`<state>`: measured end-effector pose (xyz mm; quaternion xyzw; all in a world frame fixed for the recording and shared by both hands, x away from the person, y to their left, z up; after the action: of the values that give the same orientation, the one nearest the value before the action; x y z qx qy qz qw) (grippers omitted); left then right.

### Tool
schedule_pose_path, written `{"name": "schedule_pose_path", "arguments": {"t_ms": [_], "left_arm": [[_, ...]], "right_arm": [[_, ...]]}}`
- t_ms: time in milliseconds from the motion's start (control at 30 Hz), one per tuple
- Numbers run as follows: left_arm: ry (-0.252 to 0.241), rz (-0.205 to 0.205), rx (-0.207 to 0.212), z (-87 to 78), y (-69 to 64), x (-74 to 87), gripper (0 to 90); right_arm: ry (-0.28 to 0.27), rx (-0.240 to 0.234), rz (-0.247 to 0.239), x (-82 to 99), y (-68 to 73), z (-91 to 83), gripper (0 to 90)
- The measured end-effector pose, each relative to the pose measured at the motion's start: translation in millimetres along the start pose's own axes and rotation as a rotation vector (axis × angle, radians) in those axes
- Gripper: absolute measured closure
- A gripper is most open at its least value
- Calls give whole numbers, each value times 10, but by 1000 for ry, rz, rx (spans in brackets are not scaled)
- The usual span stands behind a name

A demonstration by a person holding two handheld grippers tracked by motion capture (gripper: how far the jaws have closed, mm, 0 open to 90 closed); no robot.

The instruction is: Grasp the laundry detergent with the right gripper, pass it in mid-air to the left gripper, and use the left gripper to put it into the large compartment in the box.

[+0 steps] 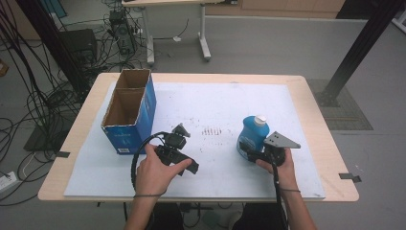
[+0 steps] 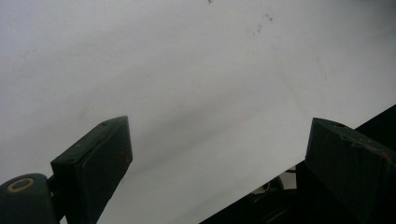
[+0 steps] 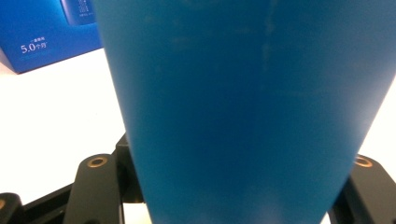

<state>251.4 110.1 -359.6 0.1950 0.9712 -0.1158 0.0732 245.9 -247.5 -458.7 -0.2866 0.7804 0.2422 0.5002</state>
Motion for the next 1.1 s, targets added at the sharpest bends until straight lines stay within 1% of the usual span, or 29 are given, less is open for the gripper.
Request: {"name": "schedule_pose_path", "arguments": {"t_ms": [167,833,1100], "left_arm": [[-2,-3,-1,-4,-3,1,77],[-1,-1,0,0,-13,-5,77],[0,-2,-2,-3,-11,-8,78]], "right_arm": [[-1,12,-4,2,7,0,403],[-8,29,-7,12,35,-4,415],[-7,29,-9,9,36,-4,417]]}}
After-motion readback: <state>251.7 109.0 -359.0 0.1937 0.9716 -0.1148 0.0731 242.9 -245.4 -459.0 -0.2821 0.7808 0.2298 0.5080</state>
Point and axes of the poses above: each handheld gripper's, and its own axes: z roughly forward along the jaws, x roughly out of its underside, y roughly to its left, the point moved 10 cm from there along z, roughly forward along the jaws, and after that the axes turned 4 degrees about -x, right-handed, at the moved point
